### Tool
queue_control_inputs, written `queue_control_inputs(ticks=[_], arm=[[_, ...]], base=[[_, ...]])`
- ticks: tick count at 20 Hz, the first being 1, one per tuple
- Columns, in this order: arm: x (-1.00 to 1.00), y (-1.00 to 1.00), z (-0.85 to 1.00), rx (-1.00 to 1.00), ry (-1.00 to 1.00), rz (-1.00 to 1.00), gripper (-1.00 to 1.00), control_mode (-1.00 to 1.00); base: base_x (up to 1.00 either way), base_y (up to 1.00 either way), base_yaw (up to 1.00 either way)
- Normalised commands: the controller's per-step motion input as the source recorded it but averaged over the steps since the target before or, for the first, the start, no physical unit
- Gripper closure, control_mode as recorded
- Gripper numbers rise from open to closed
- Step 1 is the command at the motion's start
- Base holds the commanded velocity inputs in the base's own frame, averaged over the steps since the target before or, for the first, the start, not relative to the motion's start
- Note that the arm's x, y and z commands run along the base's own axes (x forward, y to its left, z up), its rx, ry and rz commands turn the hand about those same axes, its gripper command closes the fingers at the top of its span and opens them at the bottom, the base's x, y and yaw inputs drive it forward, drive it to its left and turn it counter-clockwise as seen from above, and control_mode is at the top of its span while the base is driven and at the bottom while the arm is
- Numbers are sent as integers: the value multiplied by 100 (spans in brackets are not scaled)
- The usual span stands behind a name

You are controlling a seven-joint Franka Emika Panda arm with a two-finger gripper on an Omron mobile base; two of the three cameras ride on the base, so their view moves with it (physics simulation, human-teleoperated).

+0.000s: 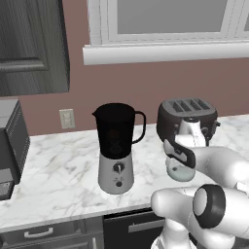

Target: Open the blender lid, put the tangerine in the blender, close the lid, and start the blender.

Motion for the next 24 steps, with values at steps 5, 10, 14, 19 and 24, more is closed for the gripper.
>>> queue_control_inputs(ticks=[5,10,14,19,24], arm=[[10,-8,-1,0,0,6,-100,-100],[12,-4,-1,0,0,5,-100,-100],[10,-3,-9,0,0,5,-100,-100],[3,0,-24,0,0,5,-100,-100],[0,-2,-35,0,0,4,-100,-100]], base=[[0,0,0],[0,0,0],[0,0,0],[0,0,0],[0,0,0]])
